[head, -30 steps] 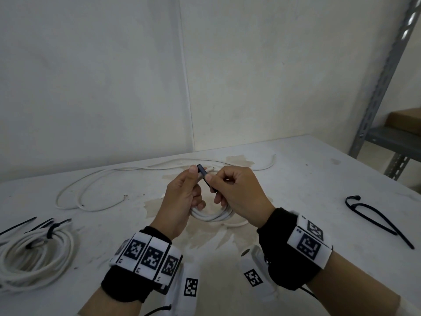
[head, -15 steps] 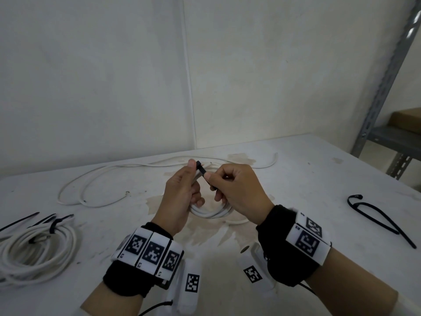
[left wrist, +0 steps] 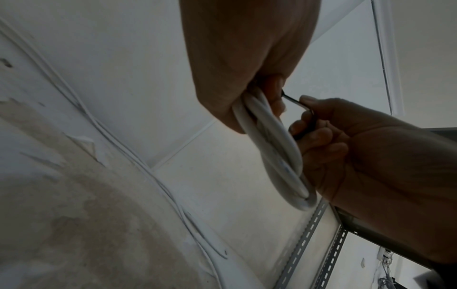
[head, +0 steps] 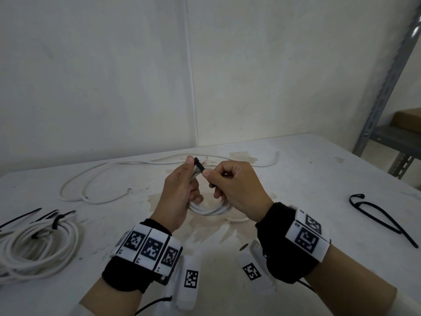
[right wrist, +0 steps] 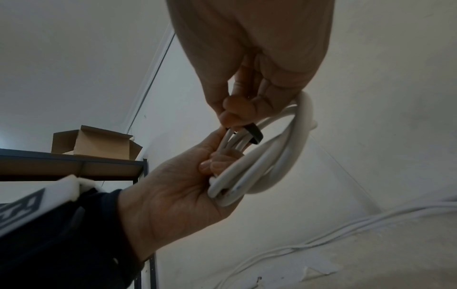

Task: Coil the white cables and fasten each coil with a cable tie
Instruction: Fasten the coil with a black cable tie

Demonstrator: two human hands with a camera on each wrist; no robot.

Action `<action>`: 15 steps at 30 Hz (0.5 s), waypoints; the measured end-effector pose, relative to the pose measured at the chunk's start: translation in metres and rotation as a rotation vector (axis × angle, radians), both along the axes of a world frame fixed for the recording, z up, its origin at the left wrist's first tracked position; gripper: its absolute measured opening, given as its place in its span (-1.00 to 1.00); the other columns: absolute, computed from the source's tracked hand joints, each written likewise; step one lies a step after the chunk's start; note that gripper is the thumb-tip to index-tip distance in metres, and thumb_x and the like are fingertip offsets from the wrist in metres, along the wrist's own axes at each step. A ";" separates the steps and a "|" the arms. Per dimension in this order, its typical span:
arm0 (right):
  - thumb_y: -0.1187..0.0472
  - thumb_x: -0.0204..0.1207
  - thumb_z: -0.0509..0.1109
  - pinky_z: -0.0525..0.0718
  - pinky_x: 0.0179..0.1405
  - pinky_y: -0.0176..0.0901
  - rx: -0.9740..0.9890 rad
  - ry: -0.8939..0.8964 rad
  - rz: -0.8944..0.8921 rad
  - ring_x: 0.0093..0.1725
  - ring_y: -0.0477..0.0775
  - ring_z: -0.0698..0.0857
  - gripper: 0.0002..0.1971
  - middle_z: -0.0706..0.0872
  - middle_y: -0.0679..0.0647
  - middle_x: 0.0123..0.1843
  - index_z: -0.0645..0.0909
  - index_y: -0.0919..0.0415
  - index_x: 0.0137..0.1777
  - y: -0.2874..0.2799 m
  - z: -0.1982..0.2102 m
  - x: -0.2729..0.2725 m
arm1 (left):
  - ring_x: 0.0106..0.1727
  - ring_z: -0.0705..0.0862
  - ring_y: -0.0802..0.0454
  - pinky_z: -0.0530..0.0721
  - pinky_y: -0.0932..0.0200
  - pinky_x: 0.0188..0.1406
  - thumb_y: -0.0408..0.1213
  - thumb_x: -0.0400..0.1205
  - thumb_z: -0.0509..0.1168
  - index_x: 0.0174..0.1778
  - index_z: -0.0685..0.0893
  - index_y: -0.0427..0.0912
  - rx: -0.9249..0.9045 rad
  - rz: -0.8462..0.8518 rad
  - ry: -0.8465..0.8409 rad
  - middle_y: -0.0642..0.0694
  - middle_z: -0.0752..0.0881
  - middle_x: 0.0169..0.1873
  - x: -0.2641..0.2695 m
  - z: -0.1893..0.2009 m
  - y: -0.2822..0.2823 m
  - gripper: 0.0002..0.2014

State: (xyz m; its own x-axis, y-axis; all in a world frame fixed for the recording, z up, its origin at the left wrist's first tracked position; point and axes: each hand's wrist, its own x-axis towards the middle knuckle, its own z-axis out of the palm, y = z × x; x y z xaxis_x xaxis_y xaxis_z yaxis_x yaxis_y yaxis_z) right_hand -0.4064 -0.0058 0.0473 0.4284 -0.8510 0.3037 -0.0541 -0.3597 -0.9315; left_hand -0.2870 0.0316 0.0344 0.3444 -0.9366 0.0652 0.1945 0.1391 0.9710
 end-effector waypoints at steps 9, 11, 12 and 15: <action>0.23 0.49 0.43 0.46 -0.62 -0.37 0.015 -0.001 -0.001 -0.63 -0.13 0.53 -0.71 0.61 0.12 -0.50 0.55 0.22 -0.46 -0.001 -0.001 0.002 | -0.66 0.18 0.18 0.35 0.33 -0.67 0.03 0.68 0.07 -0.11 0.63 -0.17 0.008 0.000 0.006 0.08 0.21 -0.68 0.002 -0.002 0.000 -0.63; 0.24 0.49 0.43 0.45 -0.62 -0.37 0.013 0.007 -0.001 -0.65 -0.16 0.52 -0.71 0.60 0.09 -0.52 0.55 0.24 -0.46 -0.001 -0.002 0.003 | -0.66 0.19 0.18 0.35 0.33 -0.67 0.02 0.68 0.08 -0.18 0.62 -0.15 0.008 0.001 -0.002 0.07 0.21 -0.66 0.001 -0.001 0.000 -0.64; 0.24 0.49 0.43 0.44 -0.62 -0.38 0.012 0.008 -0.002 -0.65 -0.16 0.52 -0.71 0.60 0.07 -0.53 0.55 0.23 -0.46 -0.001 -0.001 0.003 | -0.65 0.19 0.18 0.35 0.33 -0.67 0.01 0.68 0.09 -0.21 0.62 -0.14 0.010 -0.001 -0.008 0.06 0.21 -0.65 0.002 -0.001 0.000 -0.64; 0.22 0.51 0.41 0.41 -0.60 -0.42 0.003 0.007 -0.024 -0.67 -0.17 0.51 -0.69 0.59 0.00 -0.55 0.54 0.20 -0.47 -0.001 0.000 0.004 | -0.63 0.18 0.16 0.34 0.32 -0.66 -0.01 0.69 0.11 -0.21 0.66 -0.12 0.010 -0.007 -0.053 0.04 0.21 -0.63 0.002 0.000 0.001 -0.66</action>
State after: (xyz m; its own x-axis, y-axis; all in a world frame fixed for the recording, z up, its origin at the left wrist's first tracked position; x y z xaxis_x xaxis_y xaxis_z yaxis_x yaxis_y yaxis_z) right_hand -0.4028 -0.0072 0.0469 0.4100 -0.8619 0.2984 -0.0690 -0.3555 -0.9321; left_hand -0.2847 0.0327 0.0348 0.3343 -0.9396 0.0741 0.1441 0.1287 0.9812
